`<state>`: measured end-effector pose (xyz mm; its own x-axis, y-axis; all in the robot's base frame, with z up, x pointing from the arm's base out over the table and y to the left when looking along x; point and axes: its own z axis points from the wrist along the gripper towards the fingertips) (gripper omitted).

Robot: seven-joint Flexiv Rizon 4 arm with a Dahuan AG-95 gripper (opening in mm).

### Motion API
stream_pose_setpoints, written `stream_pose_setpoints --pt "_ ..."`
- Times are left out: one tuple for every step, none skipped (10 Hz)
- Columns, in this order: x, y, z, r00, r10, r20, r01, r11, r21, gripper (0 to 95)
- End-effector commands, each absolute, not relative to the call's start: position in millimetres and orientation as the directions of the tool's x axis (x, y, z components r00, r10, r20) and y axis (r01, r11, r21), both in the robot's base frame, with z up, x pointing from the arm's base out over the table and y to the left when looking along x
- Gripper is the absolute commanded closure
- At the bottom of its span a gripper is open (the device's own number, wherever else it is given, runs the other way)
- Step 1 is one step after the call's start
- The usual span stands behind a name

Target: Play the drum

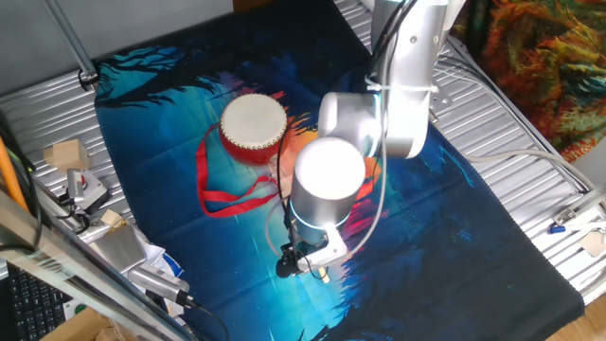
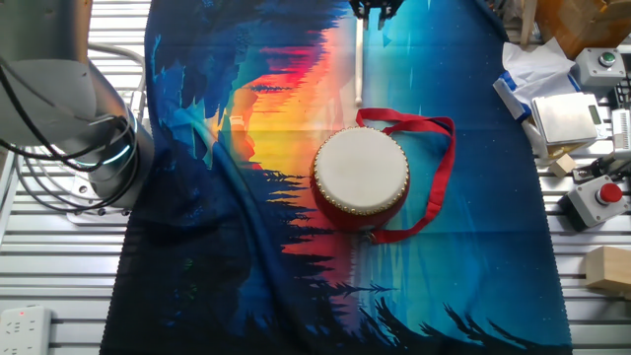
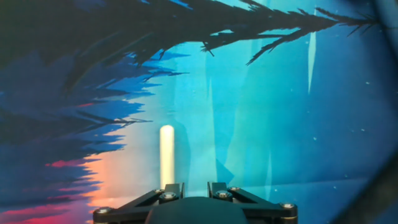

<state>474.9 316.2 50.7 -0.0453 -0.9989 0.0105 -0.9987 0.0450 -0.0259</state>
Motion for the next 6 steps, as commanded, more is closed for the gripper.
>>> stream_pose_setpoints --pt "473 316 47 -0.045 -0.999 0.014 -0.999 0.044 -0.023 76.0" --pt "468 315 44 -0.047 -0.999 0.013 -0.999 0.046 -0.025 57.0" --pt "462 313 38 -0.048 -0.999 0.011 -0.998 0.047 -0.032 57.0" --pt "460 312 33 -0.041 -0.999 0.007 -0.998 0.040 -0.041 57.0" --pt "458 311 29 -0.041 -0.999 0.008 -0.998 0.041 -0.044 57.0" --pt "458 311 25 -0.045 -0.999 0.005 -0.998 0.044 -0.045 57.0"
